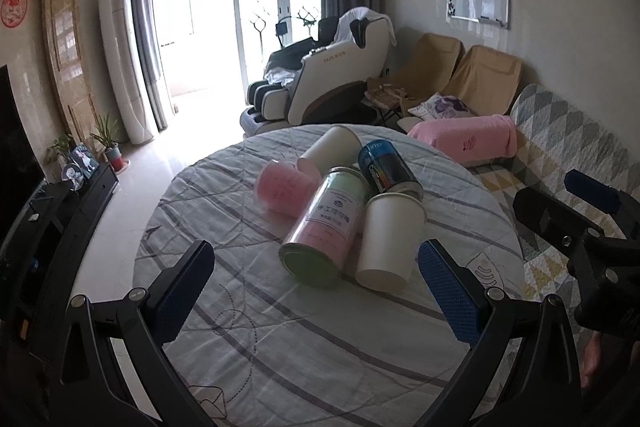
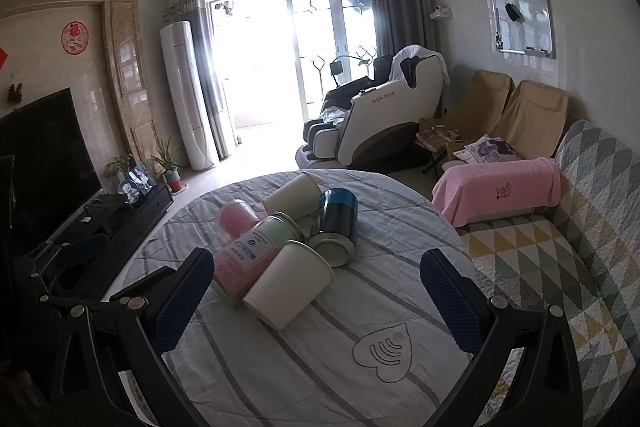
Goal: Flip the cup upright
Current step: 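Move the right tool toward the pink-and-green canister lying on the table, then close the right gripper around the canister's body, then lift the canister with the right gripper and rotate it lid-up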
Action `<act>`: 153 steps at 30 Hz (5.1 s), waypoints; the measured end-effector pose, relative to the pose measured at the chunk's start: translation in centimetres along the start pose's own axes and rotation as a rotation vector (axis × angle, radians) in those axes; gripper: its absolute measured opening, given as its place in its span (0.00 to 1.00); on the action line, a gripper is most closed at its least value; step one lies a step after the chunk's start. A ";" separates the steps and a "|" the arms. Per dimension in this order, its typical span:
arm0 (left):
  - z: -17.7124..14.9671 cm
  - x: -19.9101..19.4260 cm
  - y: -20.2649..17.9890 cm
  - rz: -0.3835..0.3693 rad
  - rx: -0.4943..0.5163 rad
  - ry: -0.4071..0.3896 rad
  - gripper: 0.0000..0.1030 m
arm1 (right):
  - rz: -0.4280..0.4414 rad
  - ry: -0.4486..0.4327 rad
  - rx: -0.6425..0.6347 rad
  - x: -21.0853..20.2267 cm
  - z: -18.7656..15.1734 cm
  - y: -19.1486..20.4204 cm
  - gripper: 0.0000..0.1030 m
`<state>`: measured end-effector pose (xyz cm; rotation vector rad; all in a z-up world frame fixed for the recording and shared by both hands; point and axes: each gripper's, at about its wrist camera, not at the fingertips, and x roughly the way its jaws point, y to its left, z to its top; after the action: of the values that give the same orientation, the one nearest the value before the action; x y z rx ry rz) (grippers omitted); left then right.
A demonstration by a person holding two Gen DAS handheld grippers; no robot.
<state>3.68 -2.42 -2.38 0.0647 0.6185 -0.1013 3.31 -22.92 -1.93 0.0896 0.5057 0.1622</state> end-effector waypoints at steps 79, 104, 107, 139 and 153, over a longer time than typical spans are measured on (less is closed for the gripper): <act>0.5 13.6 1.8 -0.211 0.166 0.266 0.68 | 0.096 0.197 -0.035 11.3 0.6 1.7 1.00; -4.7 5.6 4.9 -0.198 0.139 0.256 0.68 | 0.059 0.234 -0.078 6.8 -1.6 6.8 1.00; -5.4 4.7 5.3 -0.197 0.132 0.250 0.68 | 0.039 0.243 -0.070 6.0 -2.0 7.6 1.00; -7.4 0.1 8.8 -0.216 0.056 0.162 0.88 | 0.214 0.641 0.524 8.5 -6.5 7.8 1.00; -7.3 0.7 11.0 -0.180 0.054 0.175 0.91 | 0.262 0.689 0.677 13.3 -6.9 8.5 1.00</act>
<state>1.26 9.12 -8.41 0.0708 0.7959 -0.2894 10.32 -11.92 -13.21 0.7826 1.2251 0.2746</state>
